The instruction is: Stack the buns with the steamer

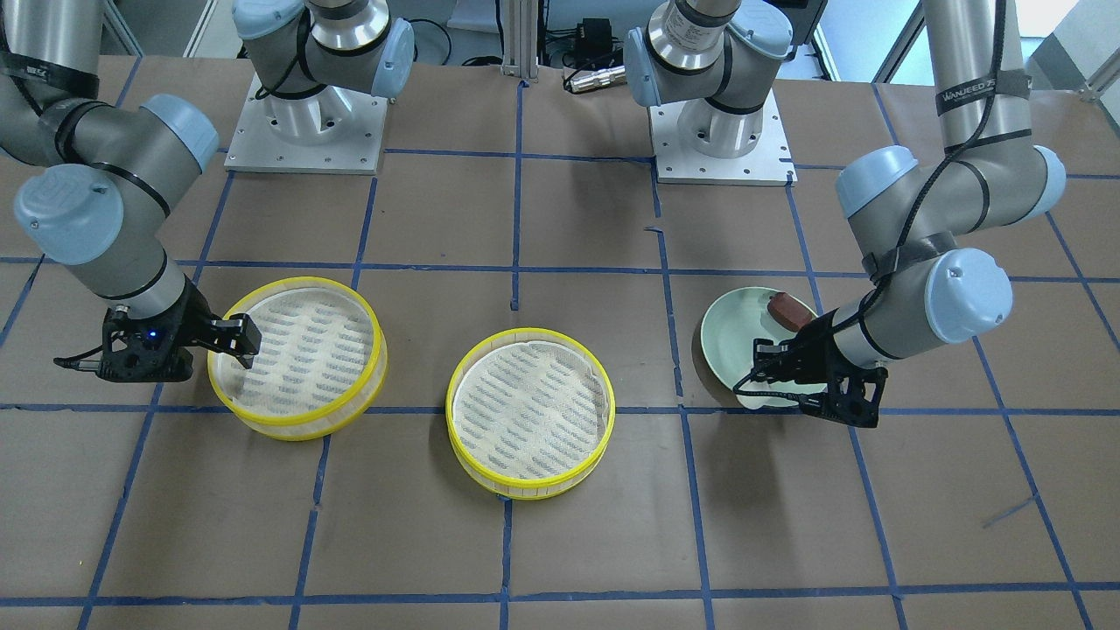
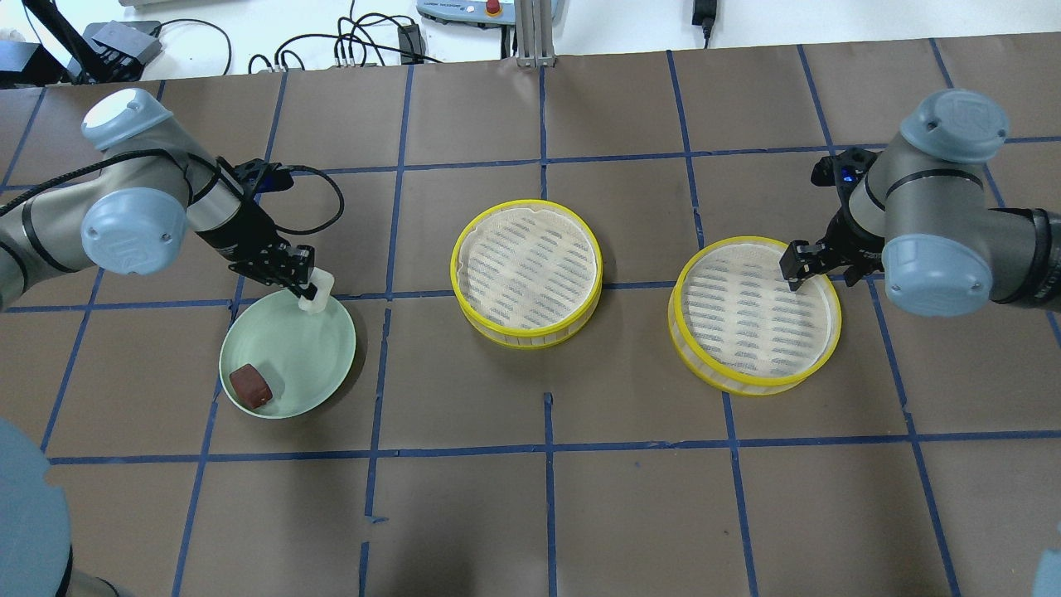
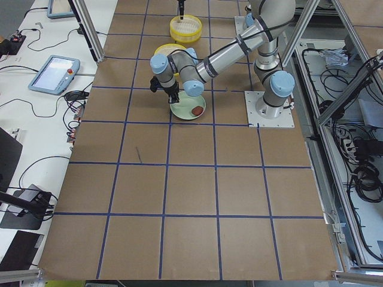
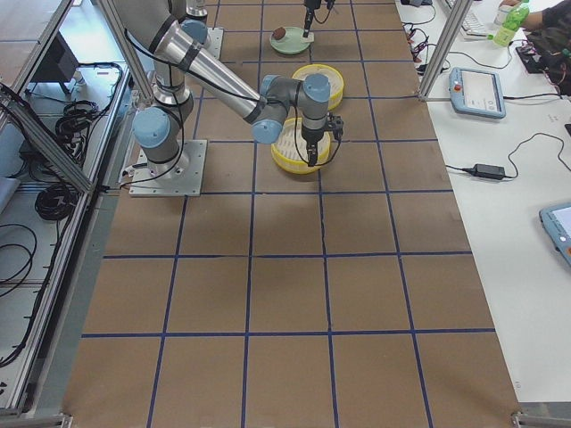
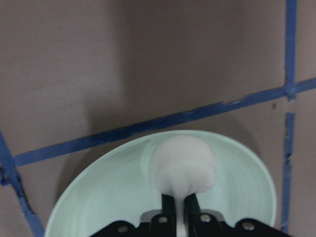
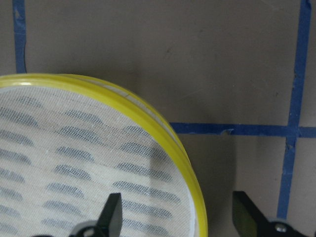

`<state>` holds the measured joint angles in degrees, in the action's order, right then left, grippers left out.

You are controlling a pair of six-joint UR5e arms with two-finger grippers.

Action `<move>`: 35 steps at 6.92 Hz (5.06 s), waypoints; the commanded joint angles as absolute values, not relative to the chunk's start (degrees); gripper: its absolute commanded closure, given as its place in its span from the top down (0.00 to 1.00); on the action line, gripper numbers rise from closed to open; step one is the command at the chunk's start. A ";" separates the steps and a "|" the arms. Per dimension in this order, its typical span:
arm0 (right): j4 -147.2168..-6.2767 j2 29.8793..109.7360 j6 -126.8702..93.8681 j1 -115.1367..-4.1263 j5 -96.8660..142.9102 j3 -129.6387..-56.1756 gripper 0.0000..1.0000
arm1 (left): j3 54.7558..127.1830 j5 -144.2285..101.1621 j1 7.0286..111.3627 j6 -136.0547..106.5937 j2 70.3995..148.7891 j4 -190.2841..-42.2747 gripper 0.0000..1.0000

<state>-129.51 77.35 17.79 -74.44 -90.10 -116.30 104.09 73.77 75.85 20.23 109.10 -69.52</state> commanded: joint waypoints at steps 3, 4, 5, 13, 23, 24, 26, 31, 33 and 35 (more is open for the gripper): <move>-129.46 76.12 17.58 -74.44 -90.35 -116.81 0.64 | 100.37 59.06 94.01 -9.20 110.30 -59.61 0.00; -129.46 76.11 17.58 -74.44 -90.70 -116.63 0.52 | 100.37 59.24 95.00 -10.01 111.43 -59.42 0.49; -129.20 76.11 17.49 -74.44 -90.96 -116.37 0.33 | 100.72 59.59 95.10 -11.15 111.45 -59.50 0.99; -115.57 79.87 8.03 -77.15 -87.91 -106.57 0.07 | 107.81 95.54 91.34 9.96 107.33 -63.62 1.00; -112.24 69.88 -26.20 -103.89 -86.04 -92.46 0.09 | 111.01 105.91 76.46 21.80 107.76 -74.27 0.01; -111.71 69.87 -26.02 -103.89 -86.04 -92.98 0.10 | 110.74 102.34 76.55 21.88 107.14 -73.92 0.00; -112.23 69.52 -26.02 -103.89 -86.04 -93.78 0.10 | 101.23 87.62 76.55 21.01 106.17 -82.88 0.00; -112.24 69.00 -25.75 -103.80 -88.59 -93.43 0.13 | 86.66 83.76 90.87 7.86 99.76 -91.51 0.00; -112.24 68.99 -26.19 -103.80 -88.24 -93.51 0.13 | 86.48 83.41 91.66 3.80 99.41 -90.88 0.00; -112.15 69.26 -26.89 -103.80 -87.72 -93.52 0.13 | 86.49 82.10 92.63 1.60 99.32 -90.09 0.00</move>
